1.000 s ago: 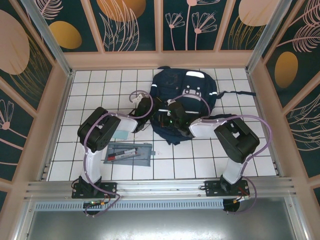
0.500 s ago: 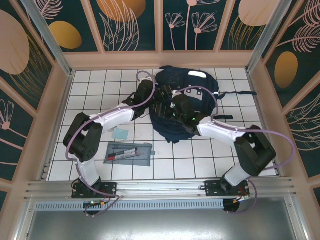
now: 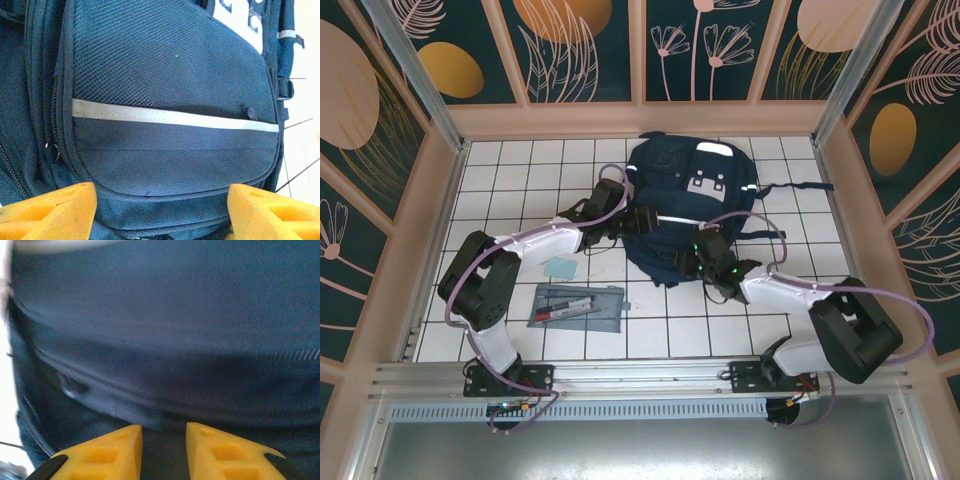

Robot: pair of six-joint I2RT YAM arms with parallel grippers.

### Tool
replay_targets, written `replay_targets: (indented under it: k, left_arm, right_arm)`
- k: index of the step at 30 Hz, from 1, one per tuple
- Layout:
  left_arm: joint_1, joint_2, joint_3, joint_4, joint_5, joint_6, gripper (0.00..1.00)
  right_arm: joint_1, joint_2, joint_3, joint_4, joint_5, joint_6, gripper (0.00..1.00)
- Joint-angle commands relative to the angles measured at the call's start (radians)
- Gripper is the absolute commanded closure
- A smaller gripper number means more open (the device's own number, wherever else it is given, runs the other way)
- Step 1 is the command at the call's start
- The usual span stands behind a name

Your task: Pack books, pencil case, and school supplies into a backpack

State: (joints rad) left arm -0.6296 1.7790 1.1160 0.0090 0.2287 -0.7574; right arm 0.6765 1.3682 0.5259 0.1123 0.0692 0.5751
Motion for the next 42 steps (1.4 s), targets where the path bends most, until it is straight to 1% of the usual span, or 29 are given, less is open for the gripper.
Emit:
replay_targets:
  k: [1,5,6,8,9,12,15,16,18,22,25,27,28,32,35,37,40,42]
  left_arm:
    - [0.002,-0.012,-0.006,-0.015,0.001,-0.030,0.30]
    - [0.001,0.005,0.016,-0.095,-0.042,-0.001,0.27]
    - [0.002,0.005,0.017,-0.103,-0.043,-0.002,0.26]
    - [0.001,0.008,0.007,-0.114,-0.032,-0.007,0.21]
    - [0.001,0.005,0.000,-0.115,-0.034,-0.010,0.20]
    - [0.001,-0.019,-0.045,-0.080,-0.051,-0.037,0.20]
    - [0.002,-0.038,-0.081,-0.042,-0.069,-0.054,0.19]
    - [0.001,-0.036,-0.085,-0.035,-0.072,-0.054,0.19]
    - [0.002,-0.029,-0.094,-0.017,-0.069,-0.055,0.19]
    - [0.001,0.001,-0.099,-0.007,-0.054,-0.049,0.20]
    - [0.002,0.026,-0.123,0.011,-0.015,-0.064,0.22]
    - [0.000,0.036,-0.137,0.029,0.014,-0.084,0.24]
    - [0.001,0.034,-0.174,0.043,0.023,-0.098,0.25]
    - [0.000,0.023,-0.227,0.075,0.036,-0.118,0.26]
    - [0.001,0.023,-0.242,0.089,0.054,-0.119,0.27]
    - [0.001,0.026,-0.251,0.099,0.068,-0.123,0.27]
    - [-0.002,0.034,-0.254,0.109,0.081,-0.128,0.28]
    - [-0.003,0.039,-0.260,0.113,0.085,-0.127,0.28]
  right_arm:
    - [0.025,0.101,-0.064,0.057,0.009,0.080,0.70]
    - [0.043,0.256,-0.015,0.010,0.037,0.087,0.69]
    - [0.049,0.274,-0.002,-0.005,0.049,0.090,0.69]
    - [0.059,0.293,0.030,-0.037,0.057,0.096,0.68]
    - [0.060,0.289,0.045,-0.047,0.049,0.097,0.67]
    - [0.058,0.205,0.114,-0.122,0.044,0.081,0.58]
    - [0.041,0.093,0.189,-0.207,0.099,0.037,0.52]
    - [0.021,0.059,0.211,-0.227,0.118,0.015,0.50]
    - [-0.045,0.019,0.245,-0.241,0.114,-0.032,0.49]
    - [-0.234,0.018,0.292,-0.248,0.013,-0.061,0.49]
    - [-0.326,0.041,0.279,-0.202,-0.038,-0.040,0.48]
    - [-0.376,0.059,0.260,-0.148,-0.105,-0.010,0.48]
    - [-0.393,0.072,0.249,-0.121,-0.131,0.009,0.48]
    - [-0.406,0.136,0.242,-0.044,-0.194,0.040,0.48]
    - [-0.402,0.184,0.245,0.021,-0.261,0.070,0.48]
    - [-0.391,0.215,0.257,0.038,-0.279,0.084,0.49]
    - [-0.363,0.256,0.282,0.041,-0.278,0.088,0.53]
    - [-0.350,0.274,0.294,0.047,-0.279,0.092,0.63]
